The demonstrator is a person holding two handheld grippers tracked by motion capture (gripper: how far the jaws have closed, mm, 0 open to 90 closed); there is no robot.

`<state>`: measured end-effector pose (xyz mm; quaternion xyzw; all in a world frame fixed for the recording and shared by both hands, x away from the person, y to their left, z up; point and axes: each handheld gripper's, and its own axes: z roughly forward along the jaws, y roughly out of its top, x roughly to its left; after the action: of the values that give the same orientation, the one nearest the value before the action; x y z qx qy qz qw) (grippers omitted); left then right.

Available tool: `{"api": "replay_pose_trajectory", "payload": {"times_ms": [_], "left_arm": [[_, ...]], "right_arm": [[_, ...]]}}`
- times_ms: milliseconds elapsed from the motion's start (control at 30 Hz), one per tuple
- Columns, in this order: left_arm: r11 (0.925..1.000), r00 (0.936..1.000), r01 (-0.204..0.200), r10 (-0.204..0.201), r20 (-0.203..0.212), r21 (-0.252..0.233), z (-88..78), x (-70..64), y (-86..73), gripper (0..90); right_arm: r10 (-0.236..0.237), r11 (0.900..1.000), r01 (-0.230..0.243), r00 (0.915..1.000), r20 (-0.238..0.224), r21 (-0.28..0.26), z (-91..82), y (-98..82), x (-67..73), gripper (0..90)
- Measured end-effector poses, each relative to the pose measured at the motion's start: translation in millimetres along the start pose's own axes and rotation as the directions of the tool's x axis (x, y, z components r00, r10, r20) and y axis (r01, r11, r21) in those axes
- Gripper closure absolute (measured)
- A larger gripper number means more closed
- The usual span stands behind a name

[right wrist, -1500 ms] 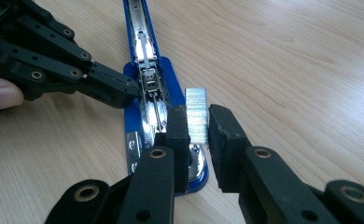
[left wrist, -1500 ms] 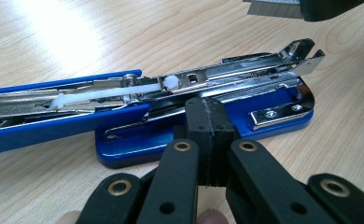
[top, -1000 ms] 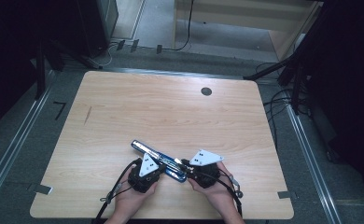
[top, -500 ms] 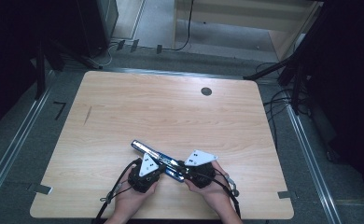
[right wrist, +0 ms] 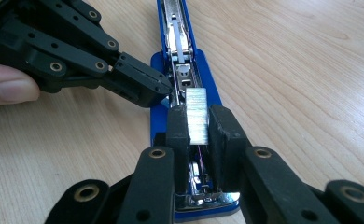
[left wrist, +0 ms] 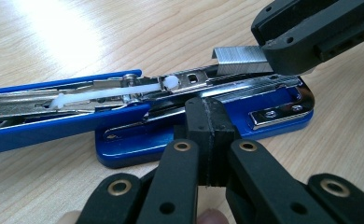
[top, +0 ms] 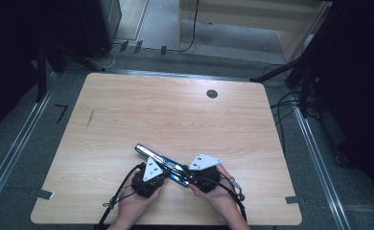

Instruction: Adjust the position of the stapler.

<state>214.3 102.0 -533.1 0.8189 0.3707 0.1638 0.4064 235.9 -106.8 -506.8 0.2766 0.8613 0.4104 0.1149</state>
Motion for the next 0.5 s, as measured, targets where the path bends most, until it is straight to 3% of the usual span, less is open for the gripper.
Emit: {"api": "replay_pose_trajectory", "payload": {"times_ms": [500], "left_arm": [[1.0,1.0,0.0,0.0,-0.001,-0.001,0.1,-0.2,0.0,90.0]], "right_arm": [[-0.025,0.999,0.026,0.9994,-0.025,0.035,0.3,2.5,-2.0,79.7]]}}
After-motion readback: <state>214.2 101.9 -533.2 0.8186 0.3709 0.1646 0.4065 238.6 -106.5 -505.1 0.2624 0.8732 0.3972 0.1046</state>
